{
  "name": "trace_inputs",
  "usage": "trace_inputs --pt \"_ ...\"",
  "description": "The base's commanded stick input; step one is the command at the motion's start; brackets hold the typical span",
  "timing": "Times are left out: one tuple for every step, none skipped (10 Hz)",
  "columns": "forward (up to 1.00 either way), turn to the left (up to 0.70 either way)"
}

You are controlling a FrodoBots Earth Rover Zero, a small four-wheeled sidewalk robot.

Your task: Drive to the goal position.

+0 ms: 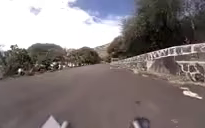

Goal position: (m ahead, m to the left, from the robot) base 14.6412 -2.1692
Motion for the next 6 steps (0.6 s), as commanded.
trace_inputs --pt "0.85 0.0" --pt "0.85 0.0" --pt "0.85 0.0" --pt "0.85 0.0" --pt "0.85 0.0" --pt "0.85 0.0"
